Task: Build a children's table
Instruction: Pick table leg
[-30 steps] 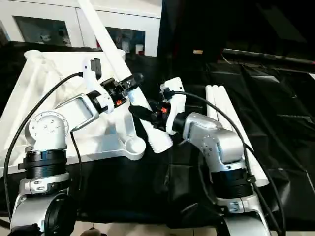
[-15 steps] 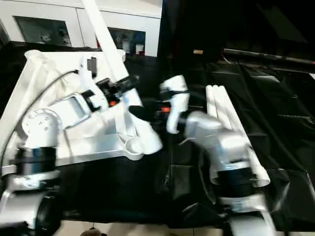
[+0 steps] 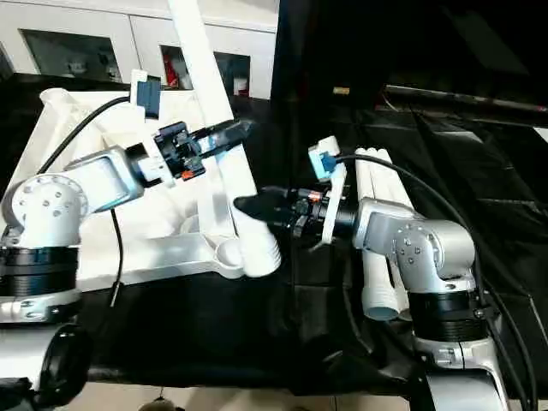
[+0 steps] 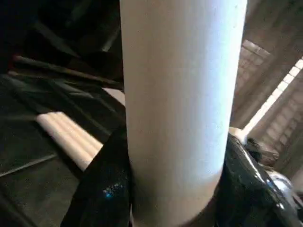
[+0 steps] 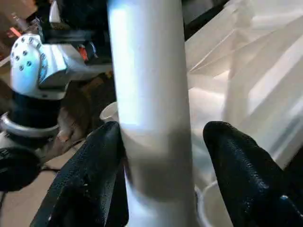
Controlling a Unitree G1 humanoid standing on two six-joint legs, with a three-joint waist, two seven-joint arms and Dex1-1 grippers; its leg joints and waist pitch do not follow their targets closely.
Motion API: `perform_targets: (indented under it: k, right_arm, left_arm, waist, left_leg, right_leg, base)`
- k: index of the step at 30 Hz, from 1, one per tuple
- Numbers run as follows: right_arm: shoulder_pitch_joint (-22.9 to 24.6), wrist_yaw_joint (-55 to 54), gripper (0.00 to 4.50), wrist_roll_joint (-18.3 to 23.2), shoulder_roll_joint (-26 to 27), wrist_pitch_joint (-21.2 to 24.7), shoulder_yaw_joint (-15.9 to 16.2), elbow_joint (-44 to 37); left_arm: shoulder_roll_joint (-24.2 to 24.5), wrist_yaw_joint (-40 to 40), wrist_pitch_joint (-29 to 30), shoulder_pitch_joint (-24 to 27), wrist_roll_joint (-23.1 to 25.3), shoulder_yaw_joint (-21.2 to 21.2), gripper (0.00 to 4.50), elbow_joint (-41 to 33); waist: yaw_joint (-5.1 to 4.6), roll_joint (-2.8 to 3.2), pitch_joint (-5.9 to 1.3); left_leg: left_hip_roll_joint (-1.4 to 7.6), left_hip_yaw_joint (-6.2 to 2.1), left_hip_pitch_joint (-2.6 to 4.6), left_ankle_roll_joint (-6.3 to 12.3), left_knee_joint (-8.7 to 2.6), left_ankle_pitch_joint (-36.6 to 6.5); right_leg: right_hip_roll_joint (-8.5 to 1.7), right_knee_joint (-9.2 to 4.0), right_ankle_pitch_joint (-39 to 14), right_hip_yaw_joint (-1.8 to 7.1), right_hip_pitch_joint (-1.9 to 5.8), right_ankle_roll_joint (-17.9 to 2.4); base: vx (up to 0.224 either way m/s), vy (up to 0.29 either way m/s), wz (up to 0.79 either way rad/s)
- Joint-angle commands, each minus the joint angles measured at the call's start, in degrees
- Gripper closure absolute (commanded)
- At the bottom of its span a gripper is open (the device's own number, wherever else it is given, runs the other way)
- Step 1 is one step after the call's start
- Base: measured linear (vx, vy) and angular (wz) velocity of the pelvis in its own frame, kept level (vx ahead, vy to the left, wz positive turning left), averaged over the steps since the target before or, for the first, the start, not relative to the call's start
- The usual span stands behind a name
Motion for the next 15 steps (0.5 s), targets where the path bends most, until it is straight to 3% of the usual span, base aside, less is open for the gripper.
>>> perform_targets:
  k: [1,8,14,15]
  right_arm:
    - [0.3,-0.3,1.71,0.7,-0.8,1.7,0.8,-1.0]
    - [1.3,-0.8,2.28,0.2,-1.0,2.8,3.0,-2.4]
    - [1.4,-2.4,2.52,-0.4,-0.6,2.3,3.3,-2.3]
    - [1.3,-2.8,2.55,-0.4,-0.4,2.2,3.2,-2.2]
  left_arm:
    - [0.1,-2.8,-0.2,-0.7,-1.9,-1.3,2.65,-1.7]
    - [0.1,-3.3,-0.8,-0.6,-1.9,-1.6,2.66,-1.7]
    - [0.4,-3.8,-1.3,-0.7,-1.4,-1.8,2.66,-0.8]
    - [0.4,-3.8,-1.3,-0.8,-1.3,-1.9,2.66,-0.6]
  waist:
    - [0.13,0.36,-4.21]
    - [0.20,0.37,-4.23]
    - [0.19,0.70,-4.27]
    - [0.13,0.54,-4.27]
  left_leg:
    - [-0.70,1.64,0.38,-0.39,-3.62,-1.4]
    - [-0.69,1.59,0.30,-1.10,-3.69,-2.0]
    - [-0.71,1.52,0.32,-1.35,-3.66,-1.9]
    - [-0.76,1.57,0.30,-1.36,-3.63,-2.0]
  right_leg:
    - [-1.01,-3.08,2.9,0.36,3.78,-14.0]
    - [-1.04,-3.16,2.1,0.35,3.84,-13.4]
    - [-1.02,-3.08,2.5,0.32,3.79,-13.4]
    - [-0.96,-3.12,2.6,0.33,3.82,-13.4]
  base:
    - [0.000,0.000,0.00]
    - [0.000,0.000,0.00]
    - [0.000,0.000,0.00]
    - [0.000,0.000,0.00]
